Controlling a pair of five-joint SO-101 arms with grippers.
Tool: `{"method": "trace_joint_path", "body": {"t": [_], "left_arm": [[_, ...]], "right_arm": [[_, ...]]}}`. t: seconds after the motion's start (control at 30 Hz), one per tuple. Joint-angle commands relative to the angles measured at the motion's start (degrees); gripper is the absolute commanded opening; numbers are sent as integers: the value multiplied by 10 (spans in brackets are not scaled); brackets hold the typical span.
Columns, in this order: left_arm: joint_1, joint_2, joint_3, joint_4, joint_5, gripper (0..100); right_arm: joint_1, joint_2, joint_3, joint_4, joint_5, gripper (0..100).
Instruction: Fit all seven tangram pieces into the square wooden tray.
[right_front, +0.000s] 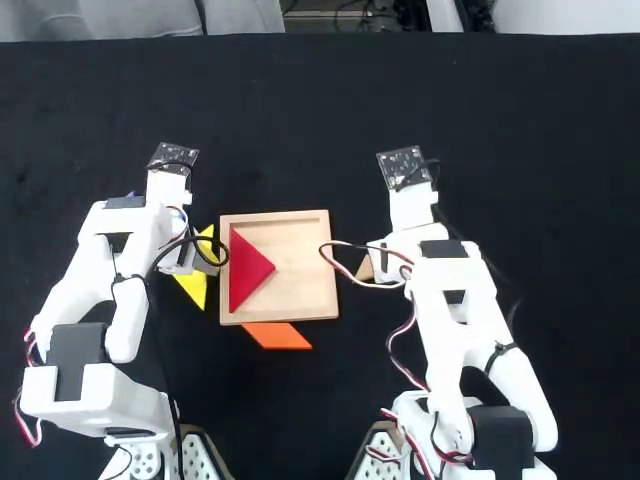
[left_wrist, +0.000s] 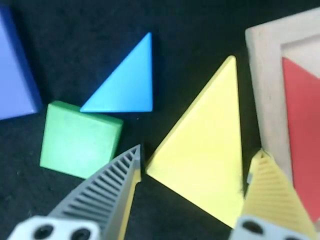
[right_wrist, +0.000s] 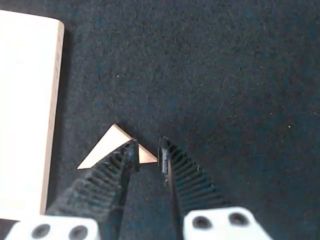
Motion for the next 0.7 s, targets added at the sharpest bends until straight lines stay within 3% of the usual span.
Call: {"method": "trace_joint_path", "body": {"t": [0.0, 0.3, 0.5, 0.67], "left_arm": [[10, -4, -2, -6, -6, 331], [6, -4, 0, -2, -1, 328], [5, -4, 0, 1, 32, 199], [10, -4, -1, 14, 34, 188]], "right_arm": [[8, -26, -2, -10, 0, 75], [8, -26, -2, -10, 0, 75], [8, -26, -2, -10, 0, 75], [8, -26, -2, -10, 0, 75]]}}
